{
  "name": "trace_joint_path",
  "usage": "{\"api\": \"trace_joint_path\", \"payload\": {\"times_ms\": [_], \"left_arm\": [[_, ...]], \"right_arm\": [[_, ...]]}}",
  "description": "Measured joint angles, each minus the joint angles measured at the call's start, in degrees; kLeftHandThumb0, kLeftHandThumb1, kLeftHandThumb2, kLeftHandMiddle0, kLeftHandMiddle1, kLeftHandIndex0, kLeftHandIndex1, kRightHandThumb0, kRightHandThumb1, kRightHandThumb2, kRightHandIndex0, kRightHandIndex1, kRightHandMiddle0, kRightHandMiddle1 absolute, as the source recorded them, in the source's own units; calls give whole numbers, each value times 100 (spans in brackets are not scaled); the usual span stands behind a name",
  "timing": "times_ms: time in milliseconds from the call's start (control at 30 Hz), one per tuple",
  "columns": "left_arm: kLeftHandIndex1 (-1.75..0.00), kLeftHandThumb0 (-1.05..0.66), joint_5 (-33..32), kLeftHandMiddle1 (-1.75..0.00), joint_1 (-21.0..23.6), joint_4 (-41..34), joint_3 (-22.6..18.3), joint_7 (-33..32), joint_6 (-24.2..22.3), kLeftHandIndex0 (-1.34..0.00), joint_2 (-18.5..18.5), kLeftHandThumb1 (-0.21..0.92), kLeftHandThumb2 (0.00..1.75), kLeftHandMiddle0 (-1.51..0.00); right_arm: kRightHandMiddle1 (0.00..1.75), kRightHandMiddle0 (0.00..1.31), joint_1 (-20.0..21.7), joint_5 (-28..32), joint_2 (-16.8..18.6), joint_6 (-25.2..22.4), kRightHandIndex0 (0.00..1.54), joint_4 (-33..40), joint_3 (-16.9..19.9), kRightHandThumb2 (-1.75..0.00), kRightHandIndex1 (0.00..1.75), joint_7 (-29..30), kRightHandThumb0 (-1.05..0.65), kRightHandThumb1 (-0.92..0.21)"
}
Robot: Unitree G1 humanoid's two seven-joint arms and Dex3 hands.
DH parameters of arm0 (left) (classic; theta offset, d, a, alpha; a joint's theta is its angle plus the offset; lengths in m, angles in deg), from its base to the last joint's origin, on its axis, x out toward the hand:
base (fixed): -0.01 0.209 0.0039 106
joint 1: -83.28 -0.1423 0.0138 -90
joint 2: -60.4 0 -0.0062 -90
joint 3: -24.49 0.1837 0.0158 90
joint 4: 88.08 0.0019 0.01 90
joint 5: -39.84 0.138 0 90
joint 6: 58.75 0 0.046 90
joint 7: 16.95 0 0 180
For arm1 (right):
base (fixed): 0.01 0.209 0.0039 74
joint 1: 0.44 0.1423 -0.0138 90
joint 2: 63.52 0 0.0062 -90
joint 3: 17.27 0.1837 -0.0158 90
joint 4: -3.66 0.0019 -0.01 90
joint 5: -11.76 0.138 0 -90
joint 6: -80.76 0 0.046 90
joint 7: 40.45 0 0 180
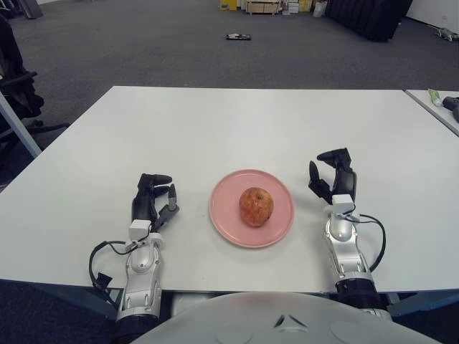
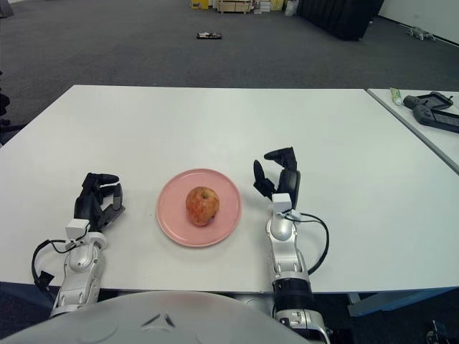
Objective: Put the apple into the plate.
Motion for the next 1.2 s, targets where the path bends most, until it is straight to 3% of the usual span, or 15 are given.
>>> {"api": "trace_joint_path", "payload": {"times_ms": [400, 700, 1200], "left_arm": [[-175, -37, -51, -165, 26, 46, -3, 11, 23, -31, 1, 73, 79, -56], [-175, -37, -59, -166, 41, 43, 20, 51, -13, -30, 29, 74, 77, -57], [-175, -37, -55, -166, 104, 96, 80, 102, -11, -31, 72, 74, 78, -57]], "right_arm": [[175, 33, 0, 634, 96, 106, 61, -521, 59, -85, 123, -377, -38, -69], [175, 33, -69, 1134, 379, -181, 60, -275, 155, -85, 125, -551, -38, -69], [175, 31, -110, 1274, 474, -637, 57, 48, 294, -81, 125, -472, -37, -72]]}}
